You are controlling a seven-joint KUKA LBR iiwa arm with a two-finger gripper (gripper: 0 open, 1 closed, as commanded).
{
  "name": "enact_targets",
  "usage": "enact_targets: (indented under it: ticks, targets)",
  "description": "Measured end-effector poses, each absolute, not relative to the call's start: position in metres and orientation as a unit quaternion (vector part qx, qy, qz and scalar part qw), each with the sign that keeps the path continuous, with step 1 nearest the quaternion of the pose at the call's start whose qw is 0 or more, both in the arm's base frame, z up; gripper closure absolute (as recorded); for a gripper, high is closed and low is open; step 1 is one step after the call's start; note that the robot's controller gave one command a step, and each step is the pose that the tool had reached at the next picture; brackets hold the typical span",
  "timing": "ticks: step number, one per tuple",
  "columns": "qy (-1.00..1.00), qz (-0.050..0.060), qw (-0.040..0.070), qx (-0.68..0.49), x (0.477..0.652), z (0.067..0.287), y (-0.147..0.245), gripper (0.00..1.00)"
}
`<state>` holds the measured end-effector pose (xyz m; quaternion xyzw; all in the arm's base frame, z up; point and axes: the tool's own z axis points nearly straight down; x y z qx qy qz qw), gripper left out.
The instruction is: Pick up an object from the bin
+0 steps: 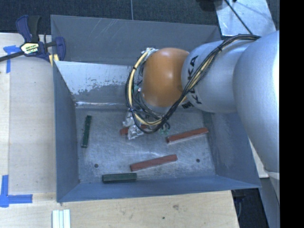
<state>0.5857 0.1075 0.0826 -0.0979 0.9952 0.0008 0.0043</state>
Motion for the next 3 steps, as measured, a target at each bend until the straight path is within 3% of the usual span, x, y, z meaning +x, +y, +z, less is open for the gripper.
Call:
enact_targets:
  ticks: [1,2,3]
  targets:
    - [0.995,0.001,0.004,-0.098,0.586,0.083,0.107,1.0]
    - [0.995,0.0,0.0,-0.097,0.583,0.172,0.089,0.0]
    - [0.995,0.0,0.0,-0.096,0.583,0.239,0.076,0.0]
